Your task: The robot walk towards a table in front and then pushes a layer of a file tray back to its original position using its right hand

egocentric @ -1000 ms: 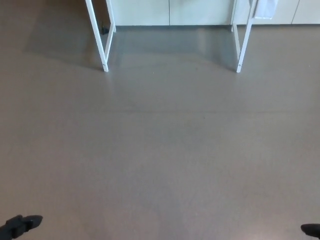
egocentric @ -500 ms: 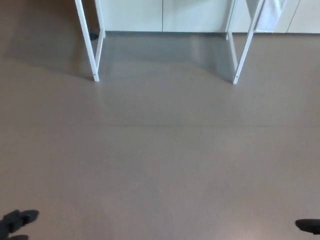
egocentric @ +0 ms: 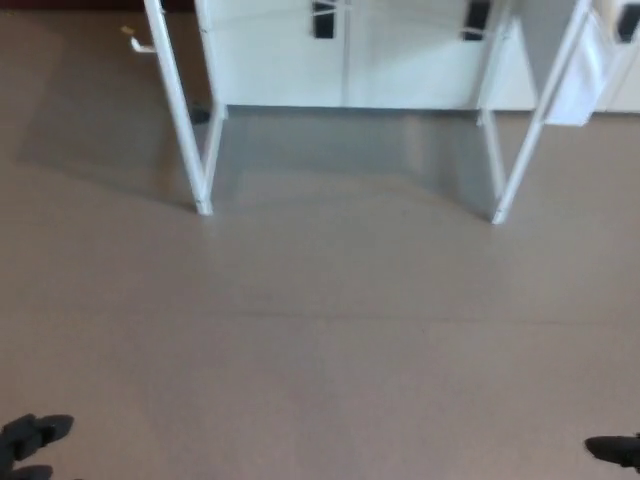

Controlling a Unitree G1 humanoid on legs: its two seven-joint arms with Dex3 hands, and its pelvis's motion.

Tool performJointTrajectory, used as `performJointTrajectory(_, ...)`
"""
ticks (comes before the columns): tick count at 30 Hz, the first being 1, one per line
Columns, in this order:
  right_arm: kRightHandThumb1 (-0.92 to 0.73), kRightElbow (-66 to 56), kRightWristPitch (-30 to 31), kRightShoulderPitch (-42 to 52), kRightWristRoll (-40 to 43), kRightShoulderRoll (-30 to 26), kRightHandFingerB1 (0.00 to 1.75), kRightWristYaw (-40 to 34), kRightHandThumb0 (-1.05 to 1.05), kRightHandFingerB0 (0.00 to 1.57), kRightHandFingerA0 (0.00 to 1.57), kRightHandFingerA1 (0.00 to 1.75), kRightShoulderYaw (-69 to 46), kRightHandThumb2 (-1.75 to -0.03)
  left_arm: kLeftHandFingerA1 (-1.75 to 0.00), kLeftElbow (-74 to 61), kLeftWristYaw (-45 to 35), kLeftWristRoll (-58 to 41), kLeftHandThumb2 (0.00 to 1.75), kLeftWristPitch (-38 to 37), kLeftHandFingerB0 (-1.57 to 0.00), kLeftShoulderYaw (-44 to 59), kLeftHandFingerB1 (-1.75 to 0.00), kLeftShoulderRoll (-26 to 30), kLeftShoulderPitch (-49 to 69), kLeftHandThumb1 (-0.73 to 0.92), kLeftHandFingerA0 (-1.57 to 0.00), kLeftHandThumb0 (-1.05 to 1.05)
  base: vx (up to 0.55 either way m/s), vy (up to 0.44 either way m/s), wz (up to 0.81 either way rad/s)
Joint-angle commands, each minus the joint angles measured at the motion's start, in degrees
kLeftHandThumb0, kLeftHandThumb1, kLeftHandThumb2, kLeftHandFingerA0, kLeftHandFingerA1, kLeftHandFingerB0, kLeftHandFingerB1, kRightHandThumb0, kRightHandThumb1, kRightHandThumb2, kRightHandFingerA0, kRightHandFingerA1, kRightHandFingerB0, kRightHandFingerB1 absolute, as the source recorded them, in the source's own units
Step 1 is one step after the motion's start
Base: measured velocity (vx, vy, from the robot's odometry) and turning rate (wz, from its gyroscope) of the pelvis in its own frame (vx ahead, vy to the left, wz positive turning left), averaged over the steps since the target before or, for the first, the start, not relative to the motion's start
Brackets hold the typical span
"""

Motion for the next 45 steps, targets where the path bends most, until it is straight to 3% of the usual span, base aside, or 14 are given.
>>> performJointTrajectory(1, -0.56, 0.09, 0.68, 0.46, 0.68, -0.4, 0.55, 0.5, -0.49, 0.4, 0.61, 0.67, -0.35, -0.88, -0.39, 0.37, 0.04, 0.43, 0.67, 0.3, -0.24, 0.17, -0.36, 0.76, 0.25, 0.67, -0.26, -0.35, 0.42, -0.061, 0.14)
performJointTrajectory(19, -0.56, -0.7, 2.27, 0.4, 0.59, -0.22, 0.55, 0.35, -0.48, 0.4, 0.63, 0.67, -0.23, -0.87, -0.4, 0.0, -0.16, 0.22, 0.67, 0.42, -0.26, 0.28, -0.37, 0.7, 0.11, 0.67, -0.3, -0.33, 0.42, 0.072, -0.11)
performJointTrajectory(21, -0.56, -0.65, 1.87, 0.64, 0.48, -0.32, 0.55, 0.35, -0.48, 0.4, 0.62, 0.67, -0.19, -0.87, -0.38, 0.31, -0.02, 0.46, 0.6, 0.16, -0.27, 0.11, -0.34, 0.68, 0.06, 0.69, -0.33, -0.27, 0.38, 0.072, 0.14)
performJointTrajectory(22, -0.56, -0.6, 1.85, 0.82, 0.47, -0.36, 0.55, 0.41, -0.48, 0.39, 0.61, 0.67, -0.18, -0.88, -0.4, 0.53, -0.11, 0.56, 0.67, 0.2, -0.26, -0.02, -0.37, 0.74, 0.06, 0.67, -0.3, -0.34, 0.4, -0.004, 0.17)
performJointTrajectory(33, -0.55, 0.55, 0.28, 3.1, 0.28, -0.56, 0.55, 0.56, -0.49, 0.41, 0.62, 0.67, 0.12, -0.88, -0.4, -0.52, -0.43, 0.8, 0.68, -0.16, -0.26, -0.48, -0.37, 0.76, 3.07, 0.67, -0.3, -0.35, 0.48, 0.022, 0.3)
performJointTrajectory(34, -0.69, 0.78, -0.09, 3.84, 0.28, -0.52, 0.43, 0.57, -0.44, 0.46, 0.68, 0.58, 0.13, -0.61, -0.38, -0.47, -0.29, 1.11, 0.6, -0.74, -0.29, -0.74, -0.34, 0.87, 3.91, 0.69, -0.37, -0.29, 0.5, 0.131, -0.03)
performJointTrajectory(38, -0.69, 0.93, -1.15, 6.92, 0.02, -0.68, 0.42, 0.69, -0.44, 0.45, 0.68, 0.58, 0.37, -0.61, -0.38, -0.33, -0.14, 1.68, 0.6, -1.68, -0.29, -1.59, -0.34, 1.01, 6.63, 0.69, -0.37, -0.29, 0.49, 0.157, -0.21)
performJointTrajectory(39, -0.55, 1.48, -1.87, 8.35, 0.38, -0.49, 0.55, 0.99, -0.49, 0.4, 0.62, 0.67, 0.24, -0.87, -0.38, -0.54, -0.21, 1.75, 0.6, -1.62, -0.28, -1.84, -0.34, 0.94, 8.0, 0.69, -0.38, -0.29, 0.48, 0.18, -0.25)
performJointTrajectory(43, -0.56, 2.29, -3.72, 11.93, 0.5, -0.25, 0.54, 1.05, -0.49, 0.39, 0.61, 0.66, 0.28, -0.88, -0.4, 1.82, 0.66, 3.04, 0.6, -4.52, -0.3, -3.14, -0.35, 1.09, 10.13, 0.68, -0.42, -0.31, 0.39, 0.206, -0.38)
performJointTrajectory(44, -0.69, 2.31, -3.82, 12.42, 0.67, -0.08, 0.43, 1.08, -0.44, 0.45, 0.68, 0.58, 0.22, -0.61, -0.41, 2.22, 0.73, 2.94, 0.6, -4.9, -0.3, -3.21, -0.35, 1.09, 10.41, 0.68, -0.43, -0.3, 0.37, 0.214, -0.47)
performJointTrajectory(45, -0.56, 2.46, -4.24, 12.77, 0.33, -0.06, 0.56, 0.83, -0.48, 0.4, 0.63, 0.67, 0.38, -0.87, -0.41, 2.21, 0.77, 2.72, 0.6, -4.83, -0.31, -3.16, -0.35, 1.0, 10.82, 0.68, -0.43, -0.3, 0.37, 0.202, -0.17)
